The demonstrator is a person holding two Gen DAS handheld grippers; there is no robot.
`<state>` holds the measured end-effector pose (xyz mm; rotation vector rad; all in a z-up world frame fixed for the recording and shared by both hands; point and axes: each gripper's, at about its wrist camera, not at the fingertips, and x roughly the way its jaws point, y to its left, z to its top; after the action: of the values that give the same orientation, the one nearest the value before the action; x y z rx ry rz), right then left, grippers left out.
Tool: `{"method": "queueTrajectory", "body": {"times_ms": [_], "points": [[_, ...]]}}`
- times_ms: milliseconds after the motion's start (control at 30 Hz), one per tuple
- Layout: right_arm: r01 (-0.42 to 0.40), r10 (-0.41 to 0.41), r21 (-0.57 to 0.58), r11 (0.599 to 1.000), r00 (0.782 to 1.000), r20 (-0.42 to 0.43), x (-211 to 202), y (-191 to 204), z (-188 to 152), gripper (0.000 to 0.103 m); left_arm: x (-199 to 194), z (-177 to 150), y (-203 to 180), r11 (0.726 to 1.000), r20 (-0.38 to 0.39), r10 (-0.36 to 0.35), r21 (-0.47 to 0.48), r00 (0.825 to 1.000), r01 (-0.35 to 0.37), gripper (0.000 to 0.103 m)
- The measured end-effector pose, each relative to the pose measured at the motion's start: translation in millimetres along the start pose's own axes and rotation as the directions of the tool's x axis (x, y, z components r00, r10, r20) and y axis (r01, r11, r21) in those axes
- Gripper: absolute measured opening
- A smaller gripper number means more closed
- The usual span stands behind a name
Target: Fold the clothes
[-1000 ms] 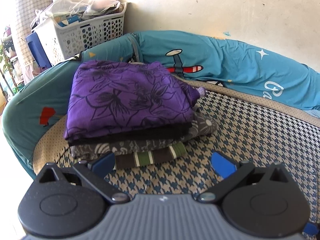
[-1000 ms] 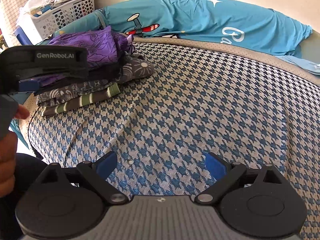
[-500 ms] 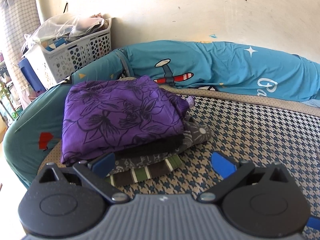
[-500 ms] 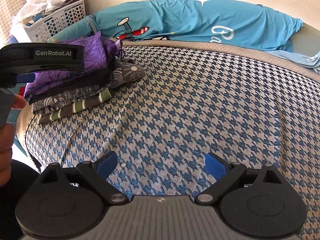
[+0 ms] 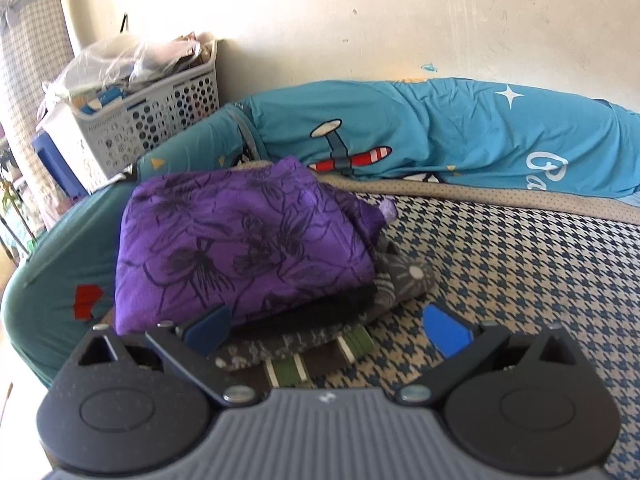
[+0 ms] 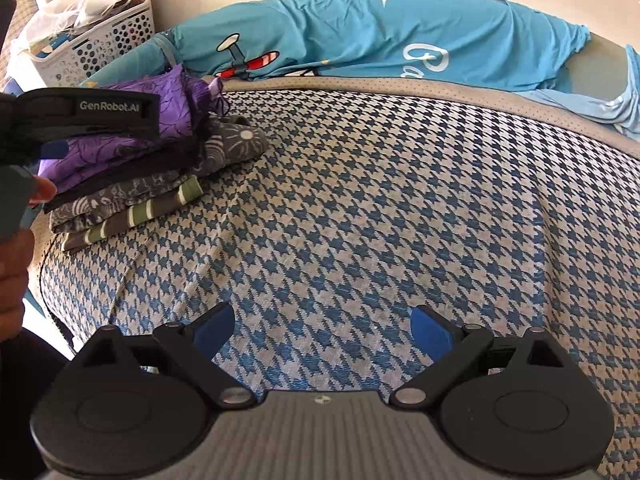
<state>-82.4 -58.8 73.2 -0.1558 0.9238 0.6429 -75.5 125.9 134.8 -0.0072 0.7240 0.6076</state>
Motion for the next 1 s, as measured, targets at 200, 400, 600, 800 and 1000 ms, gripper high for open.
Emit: {"method": "queueTrajectory", "body": {"times_ms": [200,400,600,800,1000], "points": [[0.011,-0.011,0.009,1.000,1.000,-0.001,0.8,-4.6,-0.2,0.095,8.7,6.5,-10.4,0.999,0.049,0.040,0.022,0.998,-0.042,0.103],[0.045,-0.045,0.019,0.999,0.999,0.001,-0.7,-17.6,-2.8,0.095,15.9,12.9,-27.4,0.995,0.082,0.086,0.048,0.993,-0.090,0.103],[0.099,-0.099,0.043,0.994,0.995,0.004,-4.4,-37.7,-4.5,0.095,21.5,15.7,-48.3,0.993,0.095,0.071,0.086,0.993,-0.079,0.103],[0.126,-0.127,0.054,0.991,0.992,0.008,-7.4,-54.9,-5.7,0.095,25.4,15.1,-66.5,0.995,0.074,0.014,0.099,0.997,-0.022,0.103],[0.155,-0.156,0.048,0.987,0.988,0.011,-9.8,-74.3,-7.8,0.095,27.8,9.7,-82.7,0.992,0.031,-0.081,0.098,0.996,0.078,0.103]]}}
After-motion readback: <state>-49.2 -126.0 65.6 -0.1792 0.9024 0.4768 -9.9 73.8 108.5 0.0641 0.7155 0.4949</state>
